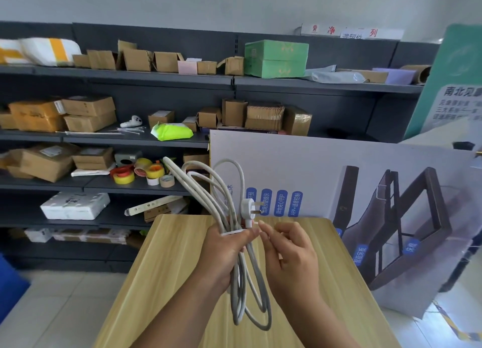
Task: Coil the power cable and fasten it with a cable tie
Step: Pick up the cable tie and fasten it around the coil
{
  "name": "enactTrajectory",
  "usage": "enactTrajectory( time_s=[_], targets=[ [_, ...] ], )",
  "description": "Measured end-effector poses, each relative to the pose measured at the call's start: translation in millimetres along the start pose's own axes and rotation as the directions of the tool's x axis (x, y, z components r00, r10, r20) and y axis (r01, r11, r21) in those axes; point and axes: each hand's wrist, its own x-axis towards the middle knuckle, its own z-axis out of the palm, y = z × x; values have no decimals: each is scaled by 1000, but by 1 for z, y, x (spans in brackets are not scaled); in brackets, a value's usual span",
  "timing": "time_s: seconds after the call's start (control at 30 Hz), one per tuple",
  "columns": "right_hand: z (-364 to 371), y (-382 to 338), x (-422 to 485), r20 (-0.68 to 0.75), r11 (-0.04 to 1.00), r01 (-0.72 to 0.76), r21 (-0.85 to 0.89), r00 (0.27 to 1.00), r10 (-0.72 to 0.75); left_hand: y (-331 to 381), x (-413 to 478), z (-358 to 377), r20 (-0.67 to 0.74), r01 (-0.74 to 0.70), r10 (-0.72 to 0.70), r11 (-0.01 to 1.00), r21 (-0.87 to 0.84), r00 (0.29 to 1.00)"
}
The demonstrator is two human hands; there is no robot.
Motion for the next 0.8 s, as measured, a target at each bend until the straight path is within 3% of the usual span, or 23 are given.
enactTrajectory(
  time_s=[0.13,0.23,0.37,0.6,0.8],
  targets=[
    [-14,-5,7,-133,994,50,93,990,-37,-5,6,-2,-10,36,-37,996,-76,999],
    [-26,-8,16,-163,958,-84,275,978,132,-8,12,-7,23,30,-28,995,-96,999],
    [-16,-5,14,146,760,-448,471,889,434,-5,11,-3,38,13,-10,996,-84,999],
    [-10,-3,17,263,732,-593,335,805,531,-7,6,1,65,8,-4,998,-67,998],
    [-11,-4,13,143,763,-546,345,834,533,-9,8,5,-23,7,-7,999,-33,1000]
  ],
)
